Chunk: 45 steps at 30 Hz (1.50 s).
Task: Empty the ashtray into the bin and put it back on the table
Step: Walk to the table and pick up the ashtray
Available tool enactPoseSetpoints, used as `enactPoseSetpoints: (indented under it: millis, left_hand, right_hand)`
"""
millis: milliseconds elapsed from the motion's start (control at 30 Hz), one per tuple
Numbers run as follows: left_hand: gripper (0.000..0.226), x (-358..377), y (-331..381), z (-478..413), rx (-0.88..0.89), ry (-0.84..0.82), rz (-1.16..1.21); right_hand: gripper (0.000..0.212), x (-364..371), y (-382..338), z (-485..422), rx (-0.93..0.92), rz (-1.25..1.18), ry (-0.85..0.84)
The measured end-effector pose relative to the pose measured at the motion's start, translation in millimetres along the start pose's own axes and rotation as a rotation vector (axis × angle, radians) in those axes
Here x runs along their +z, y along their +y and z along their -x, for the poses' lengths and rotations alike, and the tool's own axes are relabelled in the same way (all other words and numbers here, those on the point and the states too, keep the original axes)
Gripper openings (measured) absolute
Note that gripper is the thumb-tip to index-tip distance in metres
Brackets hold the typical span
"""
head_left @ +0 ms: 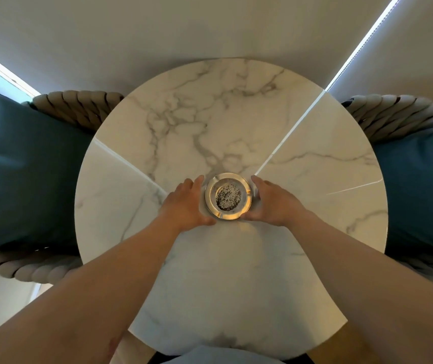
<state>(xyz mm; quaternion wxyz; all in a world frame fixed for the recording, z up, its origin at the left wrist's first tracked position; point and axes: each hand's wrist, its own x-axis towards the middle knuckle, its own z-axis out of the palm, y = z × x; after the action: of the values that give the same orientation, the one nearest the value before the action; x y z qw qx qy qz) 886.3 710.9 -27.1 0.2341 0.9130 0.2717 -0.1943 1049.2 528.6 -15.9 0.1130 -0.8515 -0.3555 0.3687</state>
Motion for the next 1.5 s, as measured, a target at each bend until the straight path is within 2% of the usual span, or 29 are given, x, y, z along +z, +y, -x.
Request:
enactPoseSetpoints:
  millis: [233, 600, 867, 1500]
  left_hand:
    - [0.125, 2.9, -0.2, -4.4, 0.016, 0.02, -0.055]
    - [0.12, 6.8, 6.9, -7.7, 0.015, 0.062, -0.026]
    - [0.112, 10.5, 10.0, -8.7, 0.014, 0.078, -0.043]
    - [0.111, 12.7, 8.1, -8.6, 0.023, 0.074, -0.077]
  right_hand:
    - [0.093, 6.4, -3.5, -5.5, -0.019, 0.015, -0.003]
    - [0.123, 11.4, -5.2, -9.3, -0.009, 0.144, -0.007]
    - [0.12, 17.3, -5.2, -8.3, -0.01, 0.185, 0.045]
    - [0.111, 19.3, -7.9, -8.4, -0.016, 0.188, 0.066]
